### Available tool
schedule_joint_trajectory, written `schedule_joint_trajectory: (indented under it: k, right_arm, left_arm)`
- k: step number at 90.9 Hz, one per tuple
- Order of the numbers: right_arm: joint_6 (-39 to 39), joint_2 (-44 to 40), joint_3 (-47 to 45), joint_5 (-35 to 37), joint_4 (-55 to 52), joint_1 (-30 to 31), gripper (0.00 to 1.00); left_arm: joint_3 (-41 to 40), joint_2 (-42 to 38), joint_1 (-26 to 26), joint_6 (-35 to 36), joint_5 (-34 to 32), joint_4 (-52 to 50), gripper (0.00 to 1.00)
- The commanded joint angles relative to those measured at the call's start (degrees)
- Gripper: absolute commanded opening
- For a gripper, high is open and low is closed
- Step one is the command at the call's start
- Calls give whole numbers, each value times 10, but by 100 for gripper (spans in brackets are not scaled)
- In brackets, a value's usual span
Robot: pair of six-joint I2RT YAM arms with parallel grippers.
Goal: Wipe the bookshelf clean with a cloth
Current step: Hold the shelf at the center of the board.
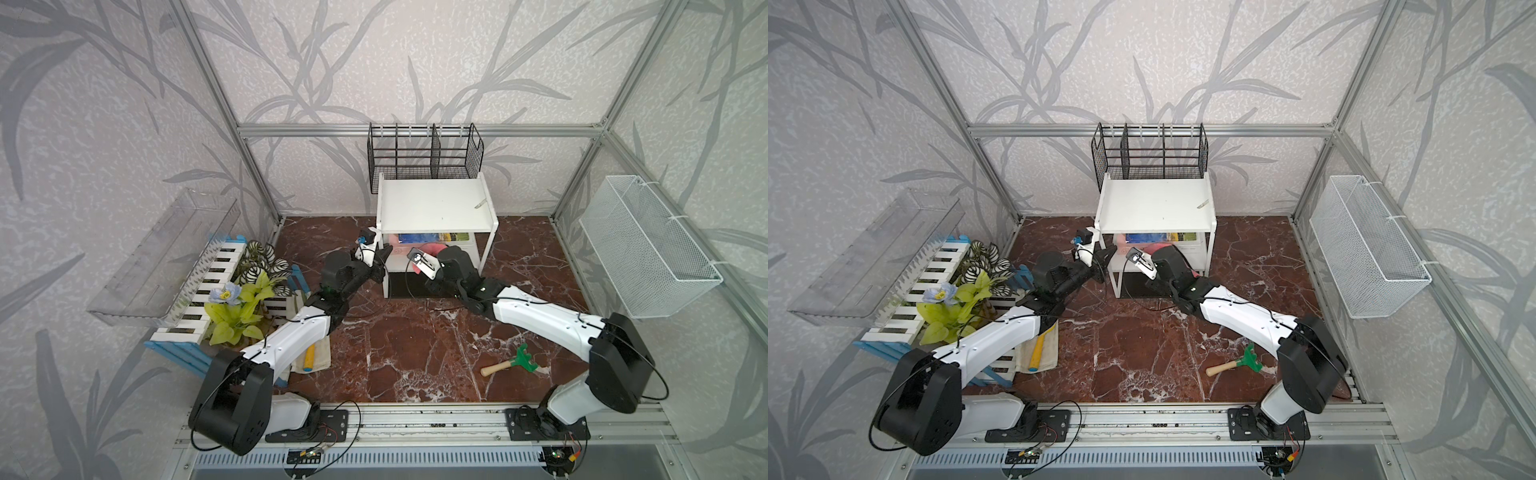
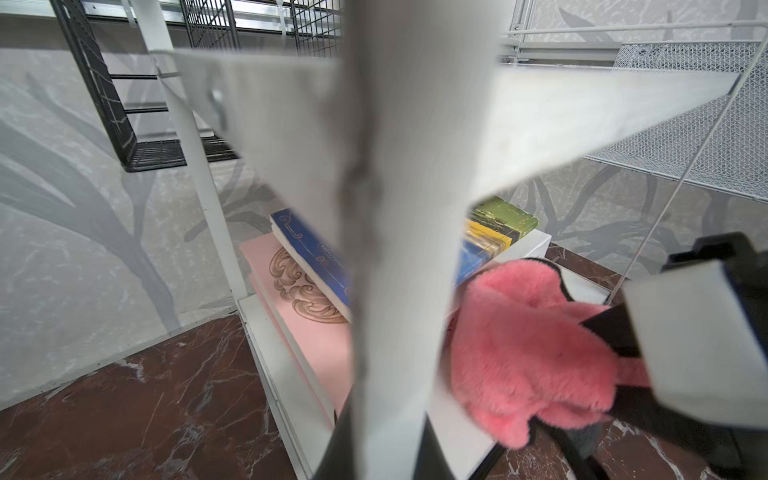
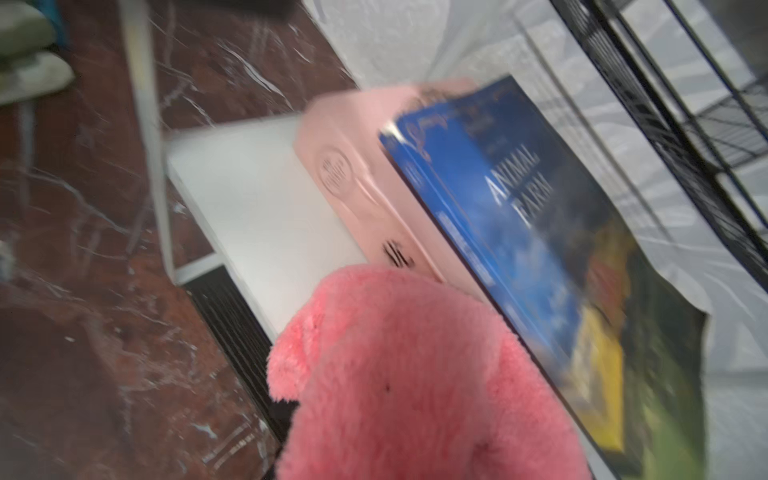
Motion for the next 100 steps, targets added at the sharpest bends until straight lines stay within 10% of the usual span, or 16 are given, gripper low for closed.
schedule_joint_trajectory:
  k: [1,36,64,87,100]
  right_arm:
    - [29,58,56,-98,-18,26,0]
    - [88,-148,-166,52,-68,-123,0]
    - [166,-80,-33,-122,-61,-41,0]
    - [241,-328,-258,-104,-64,-194,0]
    - [238,-362,-197,-154,-80,-213,0]
  left_arm:
    - [9,22,2,-50,-35,-8,0]
    - [2,23,-2,-79,-71,-3,0]
    - [0,15,-4,-73,-111,-28,0]
    - [-5,12,-4,-82,-134,-20,0]
    - [-5,14,-5,-80,-130,-10,0]
